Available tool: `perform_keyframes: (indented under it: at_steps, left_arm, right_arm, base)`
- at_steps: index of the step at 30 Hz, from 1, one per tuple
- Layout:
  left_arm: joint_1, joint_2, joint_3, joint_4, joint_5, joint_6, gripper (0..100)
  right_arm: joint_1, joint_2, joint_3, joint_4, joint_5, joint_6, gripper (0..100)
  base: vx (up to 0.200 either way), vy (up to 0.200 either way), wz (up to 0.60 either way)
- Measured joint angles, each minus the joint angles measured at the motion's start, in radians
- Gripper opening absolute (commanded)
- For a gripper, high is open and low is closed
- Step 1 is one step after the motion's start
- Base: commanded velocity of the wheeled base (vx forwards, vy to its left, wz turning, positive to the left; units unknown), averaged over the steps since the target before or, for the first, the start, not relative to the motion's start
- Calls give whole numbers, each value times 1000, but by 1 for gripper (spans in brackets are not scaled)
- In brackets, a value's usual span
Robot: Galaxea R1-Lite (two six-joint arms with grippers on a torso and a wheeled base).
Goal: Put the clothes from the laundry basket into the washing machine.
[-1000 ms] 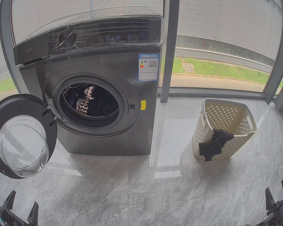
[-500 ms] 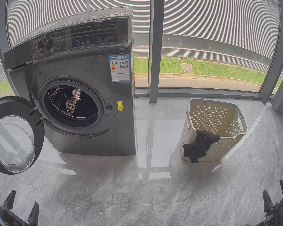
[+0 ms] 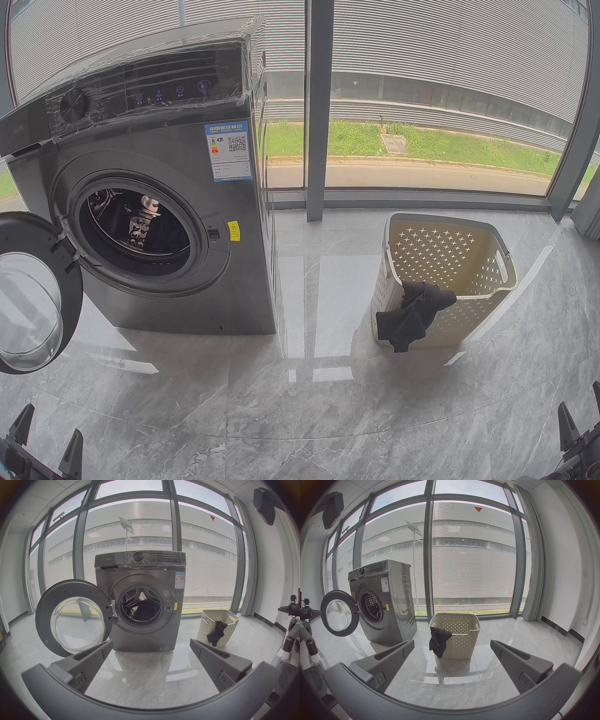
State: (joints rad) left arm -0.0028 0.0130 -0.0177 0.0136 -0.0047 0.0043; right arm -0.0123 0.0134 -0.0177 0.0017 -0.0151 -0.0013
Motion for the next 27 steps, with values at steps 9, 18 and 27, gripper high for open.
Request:
perform_keyframes:
  at_steps: [9, 18, 27]
  left_arm:
    - [0, 1, 0, 0, 2, -4, 100]
    - [1, 1, 0, -1, 3, -3, 100]
    - [0, 1, 0, -1, 3, 0, 100]
  right_arm:
    - [0, 1, 0, 0, 0, 0, 100]
    - [0, 1, 0, 0, -3, 0, 100]
    - [-3, 1, 0, 0, -2, 0, 100]
  base:
    - [0, -89, 0]
    - [0, -200, 0]
    - [0, -200, 0]
